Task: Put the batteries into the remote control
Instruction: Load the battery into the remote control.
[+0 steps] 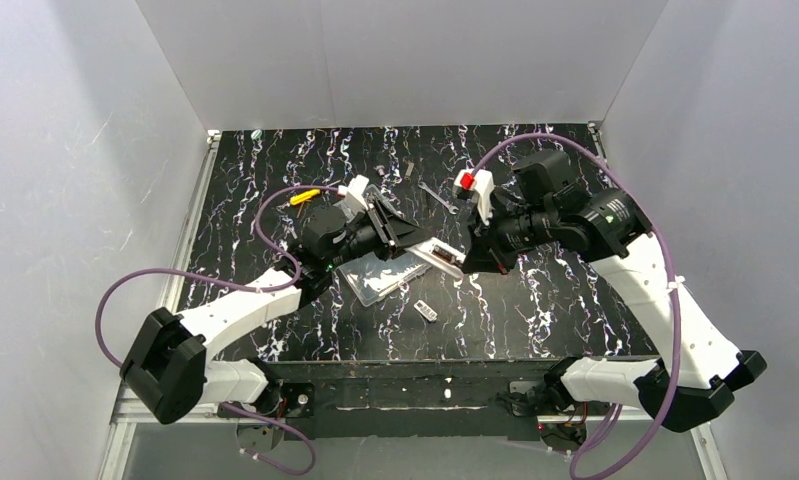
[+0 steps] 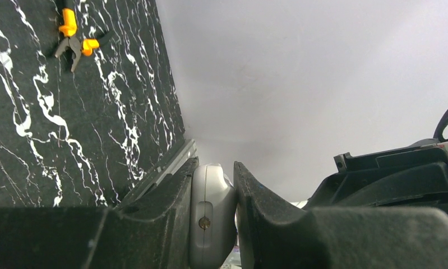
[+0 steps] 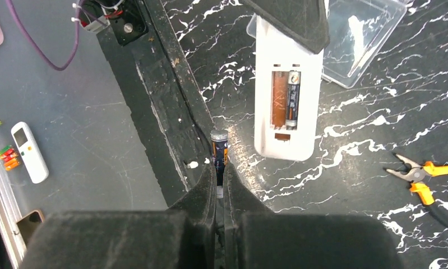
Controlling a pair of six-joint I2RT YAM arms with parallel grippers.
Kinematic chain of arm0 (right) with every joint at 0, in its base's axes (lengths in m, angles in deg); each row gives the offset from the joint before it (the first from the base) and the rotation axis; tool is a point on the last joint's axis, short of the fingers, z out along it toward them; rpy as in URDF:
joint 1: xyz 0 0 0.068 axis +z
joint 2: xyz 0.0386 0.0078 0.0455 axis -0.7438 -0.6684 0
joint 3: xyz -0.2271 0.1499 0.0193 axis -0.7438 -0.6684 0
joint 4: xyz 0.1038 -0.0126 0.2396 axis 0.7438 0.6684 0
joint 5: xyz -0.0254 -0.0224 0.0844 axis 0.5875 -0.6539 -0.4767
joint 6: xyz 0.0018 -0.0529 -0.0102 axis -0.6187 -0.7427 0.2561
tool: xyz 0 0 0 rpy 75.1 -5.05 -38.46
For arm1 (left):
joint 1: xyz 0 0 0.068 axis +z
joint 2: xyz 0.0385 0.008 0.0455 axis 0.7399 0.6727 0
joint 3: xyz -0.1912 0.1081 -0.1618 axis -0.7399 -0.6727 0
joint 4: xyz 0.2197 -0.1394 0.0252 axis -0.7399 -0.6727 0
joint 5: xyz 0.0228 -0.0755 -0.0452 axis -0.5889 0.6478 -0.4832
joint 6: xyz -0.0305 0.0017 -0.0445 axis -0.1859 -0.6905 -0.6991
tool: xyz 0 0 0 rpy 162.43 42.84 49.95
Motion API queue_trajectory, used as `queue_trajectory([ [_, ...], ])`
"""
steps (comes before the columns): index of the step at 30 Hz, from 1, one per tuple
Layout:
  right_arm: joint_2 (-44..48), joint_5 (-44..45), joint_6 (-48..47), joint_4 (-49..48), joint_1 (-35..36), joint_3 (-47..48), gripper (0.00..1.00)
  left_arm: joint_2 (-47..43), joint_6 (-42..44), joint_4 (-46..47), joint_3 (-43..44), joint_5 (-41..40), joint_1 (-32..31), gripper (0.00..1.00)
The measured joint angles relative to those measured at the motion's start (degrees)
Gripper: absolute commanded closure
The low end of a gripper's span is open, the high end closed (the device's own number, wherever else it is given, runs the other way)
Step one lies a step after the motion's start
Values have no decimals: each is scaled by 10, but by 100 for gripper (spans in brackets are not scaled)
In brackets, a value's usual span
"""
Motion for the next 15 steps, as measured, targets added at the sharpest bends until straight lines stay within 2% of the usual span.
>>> queue_trajectory([
  [15,-22,111,95,-1,3,-43,99,27,2,12,0,29,-28,100],
])
